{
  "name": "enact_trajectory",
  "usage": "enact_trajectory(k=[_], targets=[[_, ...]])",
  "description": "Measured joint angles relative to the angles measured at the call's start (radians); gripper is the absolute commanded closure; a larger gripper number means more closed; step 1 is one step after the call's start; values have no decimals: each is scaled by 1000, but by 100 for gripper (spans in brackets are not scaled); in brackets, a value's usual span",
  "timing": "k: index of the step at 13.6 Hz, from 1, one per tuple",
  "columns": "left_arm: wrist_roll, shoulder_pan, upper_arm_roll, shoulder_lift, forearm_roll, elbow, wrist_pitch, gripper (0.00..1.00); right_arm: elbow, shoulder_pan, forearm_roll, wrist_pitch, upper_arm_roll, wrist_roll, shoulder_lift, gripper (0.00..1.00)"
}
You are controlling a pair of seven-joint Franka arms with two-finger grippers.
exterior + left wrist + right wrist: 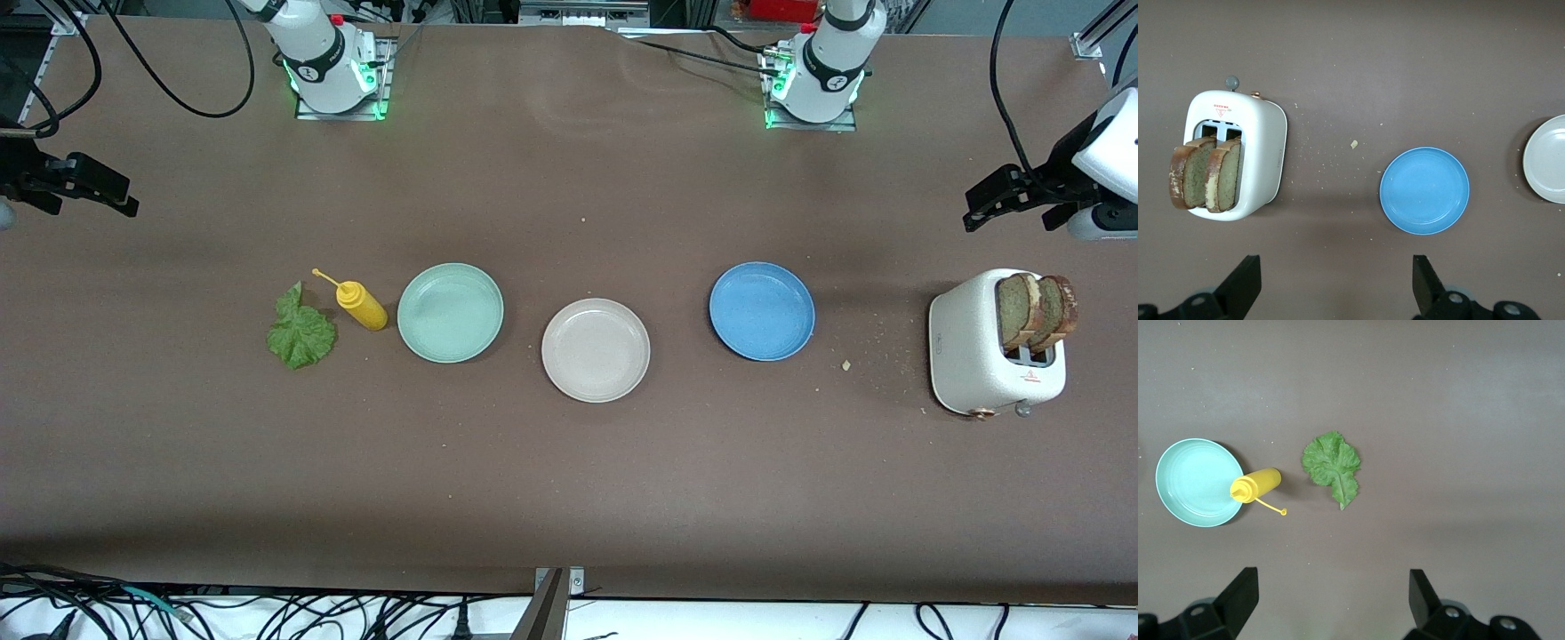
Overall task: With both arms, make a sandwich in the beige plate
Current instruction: 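Reach the left gripper down to the toast slice in the toaster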
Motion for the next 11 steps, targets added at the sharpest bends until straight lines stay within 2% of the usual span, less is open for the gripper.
enact_trajectory(k=[11], targets=[[197,130,4,59,0,-4,53,0,0,0,0,0,0,0,0,0]])
